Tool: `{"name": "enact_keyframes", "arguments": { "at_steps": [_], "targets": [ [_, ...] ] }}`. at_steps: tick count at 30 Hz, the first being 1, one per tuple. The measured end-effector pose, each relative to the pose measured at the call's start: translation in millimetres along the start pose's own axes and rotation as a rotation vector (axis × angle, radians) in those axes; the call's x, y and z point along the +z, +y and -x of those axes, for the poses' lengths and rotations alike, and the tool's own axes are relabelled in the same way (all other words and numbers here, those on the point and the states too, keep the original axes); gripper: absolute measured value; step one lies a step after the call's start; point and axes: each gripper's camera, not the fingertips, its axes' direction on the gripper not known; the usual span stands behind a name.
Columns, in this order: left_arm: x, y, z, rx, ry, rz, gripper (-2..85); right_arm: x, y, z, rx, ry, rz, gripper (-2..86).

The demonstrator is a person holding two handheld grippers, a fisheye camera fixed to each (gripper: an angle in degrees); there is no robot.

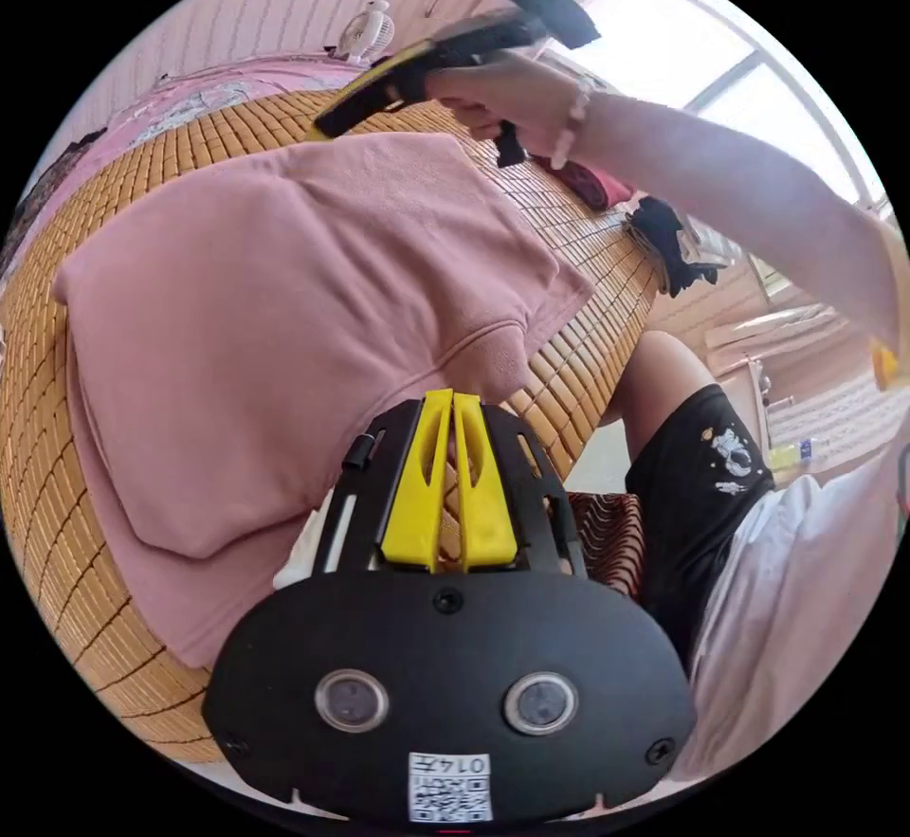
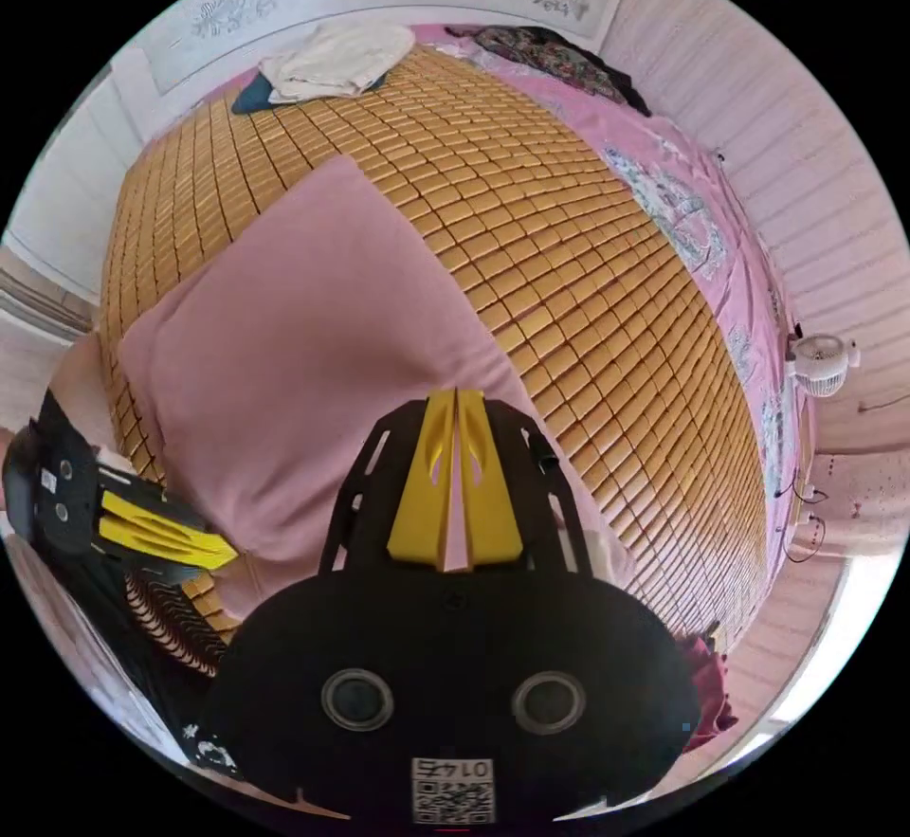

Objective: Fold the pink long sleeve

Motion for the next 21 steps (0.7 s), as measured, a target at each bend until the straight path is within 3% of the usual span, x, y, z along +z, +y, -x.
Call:
{"name": "enact_keyframes", "arguments": {
  "at_steps": [2,5,11,17,21],
  "targets": [
    [-14,23,2,-0.018,0.052,-0.049,-0.8,-35,82,-18,0.168,0.048,-0.194,-0.3],
    [-37,55,-13,-0.012,-0.018,-0.187,-0.1,-42,199,-33,0.419,-0.017,-0.216,1.3],
    [-27,45,-65,0.12,0.023,-0.215,11.3,4,373,-13,0.686,-0.208,-0.04,10.8],
    [19,10,-142,0.455,-0.255,-0.119,16.0,43,447,-29,0.883,-0.461,-0.146,5.0],
    [48,-12,-175,0.553,-0.258,-0.101,18.0,32,474,-24,0.855,-0.505,-0.286,3.2]
  ]
}}
